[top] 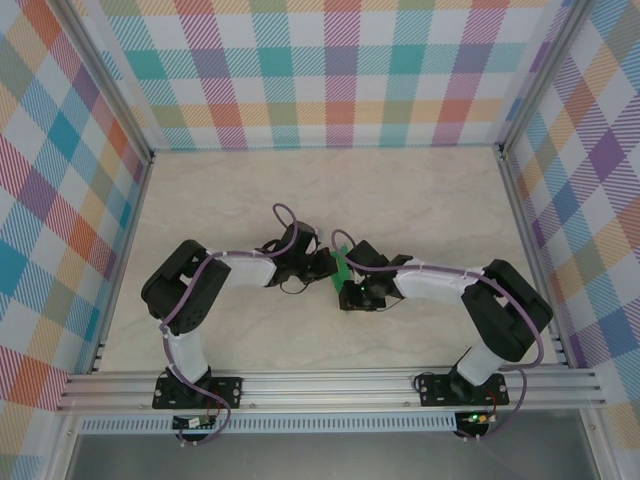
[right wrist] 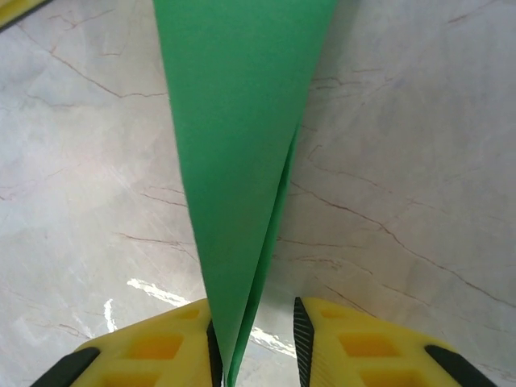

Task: Fold a paper plane with a square sheet of paper (fold left side to right side)
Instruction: Fold the wing for the fifth time at the center of the table.

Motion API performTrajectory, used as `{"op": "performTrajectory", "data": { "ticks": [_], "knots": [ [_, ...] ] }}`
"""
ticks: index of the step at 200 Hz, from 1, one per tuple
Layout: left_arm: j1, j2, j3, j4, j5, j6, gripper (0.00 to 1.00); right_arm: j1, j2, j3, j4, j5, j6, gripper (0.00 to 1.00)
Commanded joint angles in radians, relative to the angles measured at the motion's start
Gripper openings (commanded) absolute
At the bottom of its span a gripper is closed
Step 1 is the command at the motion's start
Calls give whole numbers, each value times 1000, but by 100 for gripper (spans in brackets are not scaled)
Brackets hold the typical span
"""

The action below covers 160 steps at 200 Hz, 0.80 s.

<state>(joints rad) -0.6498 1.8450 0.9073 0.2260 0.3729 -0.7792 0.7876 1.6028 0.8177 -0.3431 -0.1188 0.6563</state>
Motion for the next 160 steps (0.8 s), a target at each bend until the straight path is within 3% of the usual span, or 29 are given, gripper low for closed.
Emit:
{"op": "performTrajectory", "data": {
  "ticks": [1,76,113,160],
  "knots": [
    [22,27,30,-33,-13,32,0,11,15,17,-42,21,-18,30],
    [24,59,45,-32,-8,41,0,48,-119,61,-167,156,-67,35],
    [25,67,47,-31,-5,41,0,104,-72,121,-211,269,-69,32],
    [25,68,51,-39,-8,46,0,120,15,185,-208,291,-90,29]
  ]
}}
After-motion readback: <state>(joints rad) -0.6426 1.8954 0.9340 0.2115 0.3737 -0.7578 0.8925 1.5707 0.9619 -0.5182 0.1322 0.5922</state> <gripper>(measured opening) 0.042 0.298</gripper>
